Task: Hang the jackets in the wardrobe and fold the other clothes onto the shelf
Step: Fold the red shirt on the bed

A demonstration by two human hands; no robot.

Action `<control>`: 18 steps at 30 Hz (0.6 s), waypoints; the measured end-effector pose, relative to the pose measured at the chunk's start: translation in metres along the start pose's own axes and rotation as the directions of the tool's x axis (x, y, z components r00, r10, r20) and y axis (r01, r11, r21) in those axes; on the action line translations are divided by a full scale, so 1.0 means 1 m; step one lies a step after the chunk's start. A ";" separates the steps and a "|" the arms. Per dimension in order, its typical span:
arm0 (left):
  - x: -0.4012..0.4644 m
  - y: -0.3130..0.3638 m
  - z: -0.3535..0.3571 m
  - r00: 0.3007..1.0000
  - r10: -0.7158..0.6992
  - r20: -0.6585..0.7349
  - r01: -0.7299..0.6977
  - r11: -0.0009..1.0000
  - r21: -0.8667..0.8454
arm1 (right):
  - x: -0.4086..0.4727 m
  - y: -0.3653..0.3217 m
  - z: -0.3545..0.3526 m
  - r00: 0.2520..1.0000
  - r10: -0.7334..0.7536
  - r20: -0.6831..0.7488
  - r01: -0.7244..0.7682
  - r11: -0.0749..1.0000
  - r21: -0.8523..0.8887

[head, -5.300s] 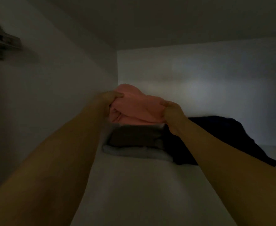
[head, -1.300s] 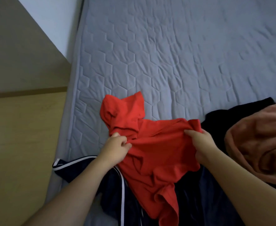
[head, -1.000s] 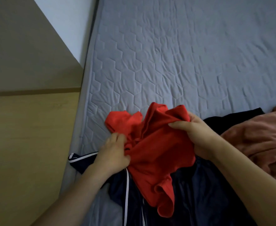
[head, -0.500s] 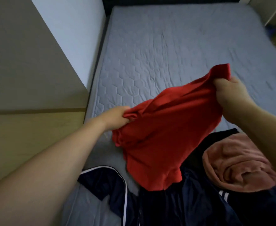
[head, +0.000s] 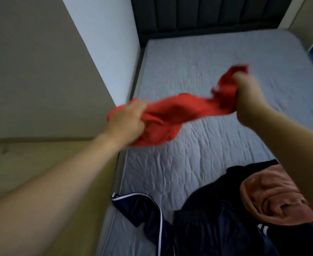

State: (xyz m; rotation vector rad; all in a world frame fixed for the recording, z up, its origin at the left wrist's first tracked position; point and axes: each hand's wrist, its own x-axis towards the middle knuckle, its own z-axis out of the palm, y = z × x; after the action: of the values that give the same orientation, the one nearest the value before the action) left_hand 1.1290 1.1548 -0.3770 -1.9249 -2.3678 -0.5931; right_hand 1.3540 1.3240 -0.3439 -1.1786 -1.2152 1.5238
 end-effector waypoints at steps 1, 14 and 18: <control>-0.021 0.007 0.021 0.987 0.009 0.158 -0.013 1.000 0.023 | -0.009 0.025 -0.004 0.995 0.060 0.085 -0.037 0.969 -0.245; -0.262 0.058 0.208 0.062 -0.055 0.997 0.219 0.975 0.040 | -0.152 0.285 -0.107 0.346 0.938 -0.005 0.193 -0.076 -0.978; -0.227 -0.016 0.235 0.420 -0.447 0.790 0.661 0.747 0.072 | -0.111 0.307 -0.081 0.702 0.710 0.053 -0.023 0.096 -0.995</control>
State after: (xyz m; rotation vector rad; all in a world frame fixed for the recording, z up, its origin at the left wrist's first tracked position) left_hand 1.2163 1.0128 -0.6583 -1.5771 -3.7586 0.0095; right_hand 1.4402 1.1775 -0.6345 -2.1264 -2.7450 1.4176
